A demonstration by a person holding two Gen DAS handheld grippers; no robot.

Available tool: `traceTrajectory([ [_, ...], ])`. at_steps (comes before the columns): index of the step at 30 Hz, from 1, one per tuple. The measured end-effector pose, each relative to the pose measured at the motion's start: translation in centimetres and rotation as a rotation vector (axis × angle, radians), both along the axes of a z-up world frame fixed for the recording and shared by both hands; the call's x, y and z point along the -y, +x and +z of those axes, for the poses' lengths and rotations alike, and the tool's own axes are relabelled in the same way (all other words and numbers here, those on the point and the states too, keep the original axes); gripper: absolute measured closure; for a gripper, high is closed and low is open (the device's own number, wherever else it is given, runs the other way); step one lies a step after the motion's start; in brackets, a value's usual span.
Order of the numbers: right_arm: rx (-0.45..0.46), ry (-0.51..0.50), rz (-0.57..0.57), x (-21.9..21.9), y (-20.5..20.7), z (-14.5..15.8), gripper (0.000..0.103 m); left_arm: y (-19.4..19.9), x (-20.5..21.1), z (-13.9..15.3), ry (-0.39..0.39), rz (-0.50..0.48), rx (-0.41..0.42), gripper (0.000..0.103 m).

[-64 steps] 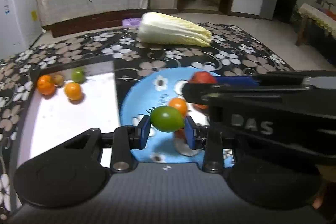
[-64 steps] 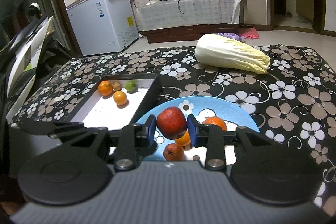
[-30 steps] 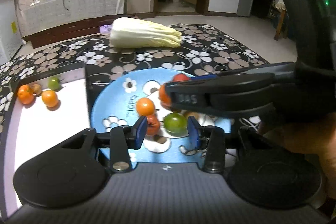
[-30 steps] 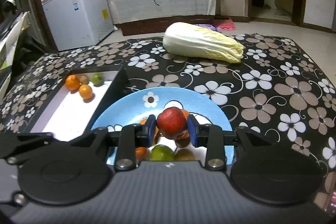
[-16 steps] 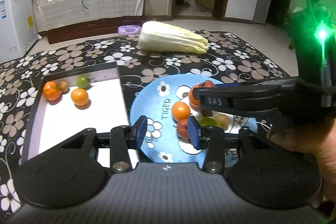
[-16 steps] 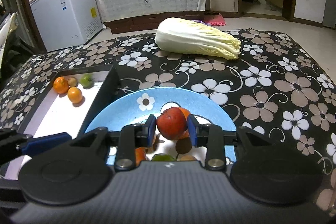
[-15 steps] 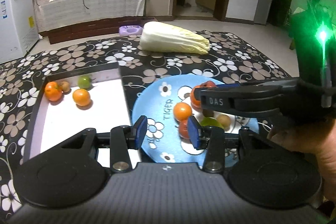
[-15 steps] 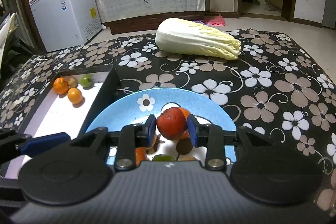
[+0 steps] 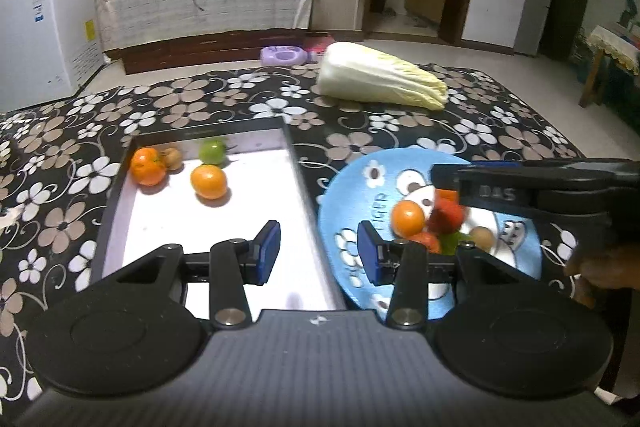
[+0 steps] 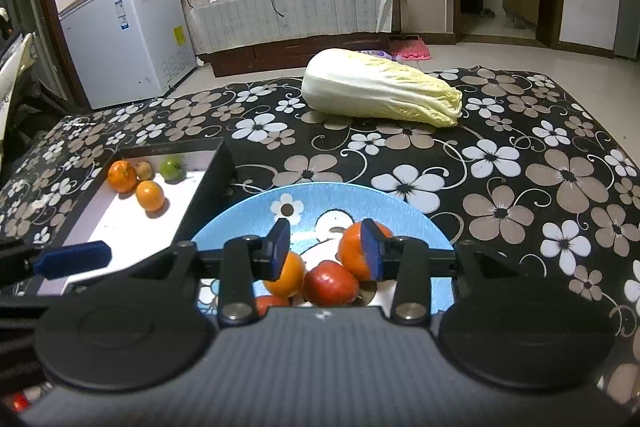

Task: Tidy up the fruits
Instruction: 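Move both tools back over the tray, right tool toward an orange fruit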

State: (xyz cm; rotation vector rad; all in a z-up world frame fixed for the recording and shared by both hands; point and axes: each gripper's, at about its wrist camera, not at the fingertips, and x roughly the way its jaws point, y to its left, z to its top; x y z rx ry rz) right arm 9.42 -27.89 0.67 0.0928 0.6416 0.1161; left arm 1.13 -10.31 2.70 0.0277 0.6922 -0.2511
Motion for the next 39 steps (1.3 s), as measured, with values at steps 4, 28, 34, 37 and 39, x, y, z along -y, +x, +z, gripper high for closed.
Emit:
traceTrajectory([
  [4,0.012,0.008,0.002,0.1,-0.1,0.3,0.061,0.4,-1.0,-0.3,0.004,0.027,-0.008,0.055],
  [28,0.084,0.032,0.255,-6.7,1.8,0.4,0.061,2.0,-5.7,-1.1,0.006,0.117,-0.016,0.055],
  [34,0.068,0.044,0.311,-8.7,2.9,-0.1,0.061,2.7,-7.6,-1.4,0.007,0.146,-0.028,0.055],
  [37,0.043,0.041,0.355,-10.1,3.4,-0.5,0.06,3.0,-8.4,-1.7,0.018,0.156,-0.038,0.055],
  [39,0.037,0.036,0.371,-10.9,3.7,-0.7,0.06,3.0,-8.8,-1.8,0.016,0.158,-0.042,0.055],
])
